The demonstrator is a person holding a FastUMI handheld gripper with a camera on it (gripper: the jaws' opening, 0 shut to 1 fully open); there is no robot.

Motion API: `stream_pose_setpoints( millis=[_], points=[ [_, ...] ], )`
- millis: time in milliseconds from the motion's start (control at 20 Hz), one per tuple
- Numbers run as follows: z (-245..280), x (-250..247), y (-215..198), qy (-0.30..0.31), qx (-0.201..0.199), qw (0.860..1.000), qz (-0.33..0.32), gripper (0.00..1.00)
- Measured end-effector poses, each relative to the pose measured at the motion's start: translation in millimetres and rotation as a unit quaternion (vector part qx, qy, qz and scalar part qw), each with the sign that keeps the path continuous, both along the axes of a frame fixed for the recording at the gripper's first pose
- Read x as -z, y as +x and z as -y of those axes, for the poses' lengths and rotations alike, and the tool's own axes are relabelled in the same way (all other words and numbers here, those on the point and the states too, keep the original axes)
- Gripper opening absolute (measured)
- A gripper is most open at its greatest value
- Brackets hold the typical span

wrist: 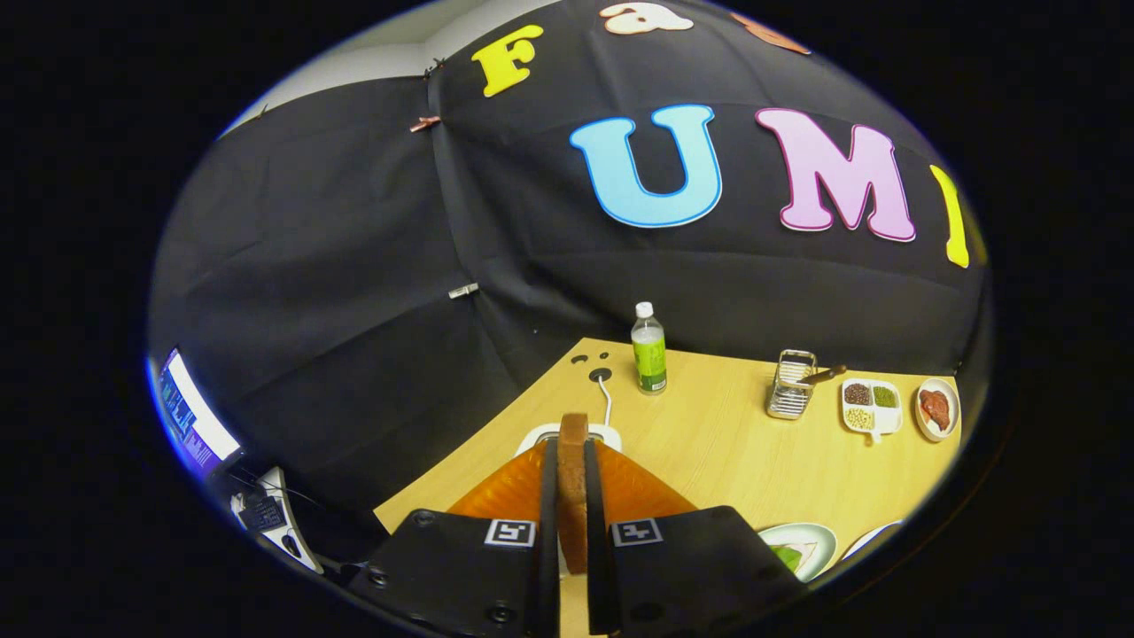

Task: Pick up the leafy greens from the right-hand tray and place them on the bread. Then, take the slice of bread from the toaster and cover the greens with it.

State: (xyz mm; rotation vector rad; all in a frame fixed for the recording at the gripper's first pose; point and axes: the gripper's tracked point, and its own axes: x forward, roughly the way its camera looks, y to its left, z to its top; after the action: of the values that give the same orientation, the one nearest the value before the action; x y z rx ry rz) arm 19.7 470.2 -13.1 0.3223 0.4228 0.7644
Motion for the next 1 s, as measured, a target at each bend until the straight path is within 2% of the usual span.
stream_pose_setpoints(
  millis=[200,250,550,700,1000],
  points=[
    [52.1,2.8,5.8,-0.010,0.025,1.000,0.008,0.16],
    [66.8,11.5,5.9,-0.021,0.032,0.999,0.010,0.14],
    [139.8,76.2,18.6,-0.036,0.113,0.992,-0.036,0.14],
    [160.5,108.7,22.5,-0.040,0.154,0.986,-0.050,0.14],
    [167.5,152.9,37.7,0.009,0.230,0.968,-0.096,0.14]
  ],
)
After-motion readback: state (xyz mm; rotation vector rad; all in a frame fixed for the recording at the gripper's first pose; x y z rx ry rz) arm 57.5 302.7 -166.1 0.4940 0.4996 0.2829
